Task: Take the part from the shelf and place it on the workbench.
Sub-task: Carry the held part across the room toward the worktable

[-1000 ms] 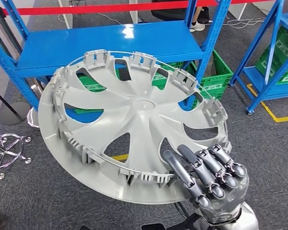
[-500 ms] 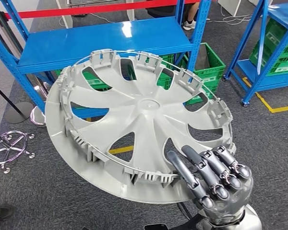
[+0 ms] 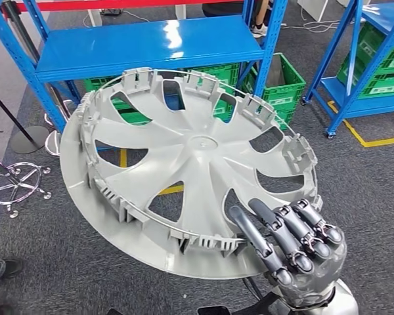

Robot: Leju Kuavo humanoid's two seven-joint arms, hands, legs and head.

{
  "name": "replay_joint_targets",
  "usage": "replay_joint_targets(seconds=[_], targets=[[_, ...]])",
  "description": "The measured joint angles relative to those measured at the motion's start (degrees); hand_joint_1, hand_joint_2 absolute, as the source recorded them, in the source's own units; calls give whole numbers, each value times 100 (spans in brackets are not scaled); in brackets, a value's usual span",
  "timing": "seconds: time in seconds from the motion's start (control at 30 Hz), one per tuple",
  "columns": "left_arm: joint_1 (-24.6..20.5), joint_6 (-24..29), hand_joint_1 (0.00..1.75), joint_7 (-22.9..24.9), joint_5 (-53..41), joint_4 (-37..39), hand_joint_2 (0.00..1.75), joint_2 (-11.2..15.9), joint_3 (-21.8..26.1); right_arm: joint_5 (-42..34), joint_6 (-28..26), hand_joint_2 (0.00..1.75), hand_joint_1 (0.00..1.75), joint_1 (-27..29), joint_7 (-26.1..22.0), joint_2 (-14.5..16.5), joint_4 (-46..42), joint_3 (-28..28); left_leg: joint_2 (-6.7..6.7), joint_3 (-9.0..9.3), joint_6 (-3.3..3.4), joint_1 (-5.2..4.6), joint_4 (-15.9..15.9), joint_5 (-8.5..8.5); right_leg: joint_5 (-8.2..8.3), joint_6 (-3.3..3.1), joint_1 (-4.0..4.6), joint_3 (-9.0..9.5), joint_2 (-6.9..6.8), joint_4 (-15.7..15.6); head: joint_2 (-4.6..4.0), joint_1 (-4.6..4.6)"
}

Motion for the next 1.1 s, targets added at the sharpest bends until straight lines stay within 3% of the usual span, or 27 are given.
replay_joint_targets(seconds=[0.07,0.1,0.13,0.17,0.23,0.3,0.37,0.43,0.47,0.53,0.57,0.6,0.63,0.67,0.7,0.73,0.77,0.83,0.87,0.97,1.03,1.1], targets=[[-11,-1,0,8,0,0,0,-3,0,-2,0,175,175,3,-5,0,-3,-12,5,-198,27,-3,9,159,-588,37,-5,-145,7,677,0,21],[-12,-2,0,9,0,0,0,-4,0,-4,0,175,175,6,-9,0,-4,-16,8,-305,23,-4,20,240,-707,53,-8,-168,6,1013,0,22],[-12,-2,0,10,1,0,0,-5,0,-7,0,175,175,8,-13,0,-5,-20,13,-418,14,-4,36,318,-661,66,-12,-131,6,1231,0,23],[-14,-2,0,11,1,0,0,-5,0,-9,0,175,175,11,-18,0,-8,-25,18,-530,1,-2,58,391,-490,74,-18,-20,6,1274,0,22],[-19,-2,0,15,3,0,0,-8,0,-14,0,175,175,13,-36,0,-16,-37,24,-731,-38,3,115,518,-159,87,-40,470,6,793,0,22],[-22,-2,0,21,8,0,0,-16,0,-17,0,175,175,13,-63,0,-34,-54,14,-852,-93,-6,177,629,-276,70,-41,1104,11,-93,0,28],[-21,-3,0,24,11,0,0,-24,0,-19,0,175,175,24,-84,0,-54,-77,6,-892,-153,-11,191,743,-468,6,-15,1361,16,-565,0,35],[-9,-4,0,24,11,2,0,-27,0,-20,0,175,175,37,-92,0,-62,-94,2,-923,-221,7,181,791,-404,-95,-10,1258,7,-567,1,30],[1,-5,0,24,11,3,0,-28,0,-21,0,175,175,41,-94,0,-62,-98,-1,-954,-256,16,242,663,-342,-152,-13,1192,0,-557,1,24],[13,-7,0,20,9,4,0,-28,0,-23,0,175,175,49,-98,1,-66,-102,-7,-1055,-315,30,692,80,-205,-231,-22,1030,-11,-553,1,10],[15,-10,0,16,8,4,0,-29,0,-24,1,175,175,55,-101,2,-69,-104,-7,-1112,-334,31,1067,-231,-139,-250,-17,960,-9,-551,0,6],[12,-14,0,12,7,4,0,-29,0,-24,1,175,175,59,-105,2,-72,-107,-8,-1158,-347,32,1459,-420,-74,-254,-11,890,-9,-545,0,2],[9,-17,0,8,5,4,0,-30,0,-24,1,175,175,64,-112,4,-75,-112,-8,-1171,-349,31,1769,-441,-10,-255,-2,819,-11,-535,0,1],[9,-20,0,6,4,4,0,-31,0,-25,1,175,175,67,-123,8,-79,-117,-9,-1124,-340,31,1921,-338,49,-253,8,750,-12,-522,0,2],[9,-20,0,6,2,4,0,-31,-1,-25,1,175,175,71,-137,17,-85,-125,-9,-977,-317,28,1843,-169,101,-249,19,675,-12,-506,0,2],[9,-20,0,6,0,4,0,-32,-2,-26,2,175,175,75,-152,28,-92,-134,-11,-729,-280,21,1540,-16,144,-246,31,612,-11,-492,0,2],[7,-20,0,6,-2,4,0,-30,-3,-26,2,175,175,79,-166,39,-99,-144,-14,-424,-225,8,1098,29,178,-239,42,567,-12,-480,0,5],[-5,-19,0,3,-13,4,0,-34,-4,-25,1,175,175,82,-189,54,-113,-160,-19,81,-140,-21,285,-51,243,-204,54,510,-16,-461,0,8],[-13,-19,0,2,-21,4,0,-38,-5,-25,0,175,175,82,-202,57,-119,-168,-21,181,-115,-35,89,-119,275,-175,53,487,-21,-456,0,8],[-21,-19,0,2,-38,4,0,-56,-8,-24,0,175,175,82,-267,72,-149,-208,-10,164,-57,-24,-53,-69,277,-74,38,402,-14,-394,0,8],[-31,-21,0,1,-43,4,0,-70,-13,-23,0,175,175,73,-313,80,-172,-233,2,98,-2,2,-90,29,-30,-13,24,199,4,24,0,28],[-35,-23,0,0,-46,4,0,-79,-20,-22,0,175,175,65,-346,81,-187,-248,6,-8,18,-2,-77,103,-465,39,7,-114,10,803,0,44]])
